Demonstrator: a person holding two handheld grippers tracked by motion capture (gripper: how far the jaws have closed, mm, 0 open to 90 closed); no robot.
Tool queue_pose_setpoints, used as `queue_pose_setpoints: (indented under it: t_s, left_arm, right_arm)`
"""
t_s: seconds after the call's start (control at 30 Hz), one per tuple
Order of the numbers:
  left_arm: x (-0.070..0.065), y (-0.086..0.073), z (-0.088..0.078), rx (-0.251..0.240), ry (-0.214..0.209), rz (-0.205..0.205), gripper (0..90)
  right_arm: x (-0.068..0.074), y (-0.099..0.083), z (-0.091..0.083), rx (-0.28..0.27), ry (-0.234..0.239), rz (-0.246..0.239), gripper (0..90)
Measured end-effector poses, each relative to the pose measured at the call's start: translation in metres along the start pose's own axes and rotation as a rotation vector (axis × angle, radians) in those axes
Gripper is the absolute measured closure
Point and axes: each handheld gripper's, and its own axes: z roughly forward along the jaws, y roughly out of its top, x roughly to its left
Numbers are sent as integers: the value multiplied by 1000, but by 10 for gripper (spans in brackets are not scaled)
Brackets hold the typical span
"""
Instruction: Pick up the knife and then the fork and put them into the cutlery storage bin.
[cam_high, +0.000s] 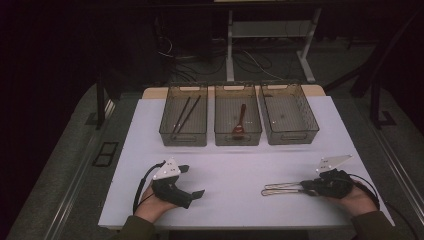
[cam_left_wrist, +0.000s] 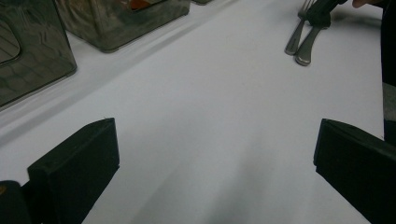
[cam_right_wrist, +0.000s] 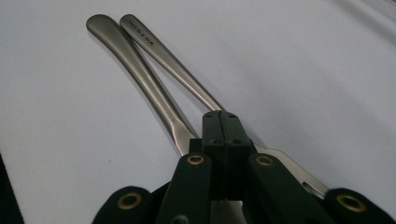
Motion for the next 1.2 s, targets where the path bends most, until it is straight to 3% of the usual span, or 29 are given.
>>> queue_pose_setpoints:
  t_s: [0.37, 0.57, 0.7, 0.8, 1.0, 1.2]
  left_arm:
    - [0, 0, 0, -1, -2, 6, 0]
    - [0, 0, -1, -4, -1, 7, 0]
    - [-1, 1, -1, -2, -2, 2, 0]
    - [-1, 1, 0, -7, -4, -2, 0]
    - [-2, 1, 1, -10, -5, -7, 0]
    - [-1, 0, 0, -6, -6, -5, 0]
  right_arm:
    - [5, -4, -4, 33, 60, -26, 892]
    - [5, -3, -5, 13, 77, -29, 889]
    - [8, 4, -14, -21, 79, -41, 783]
    - [13, 12, -17, -13, 86, -74, 709]
    - [25, 31, -14, 75, 74, -161, 612]
    - [29, 47, -3, 189, 77, -277, 605]
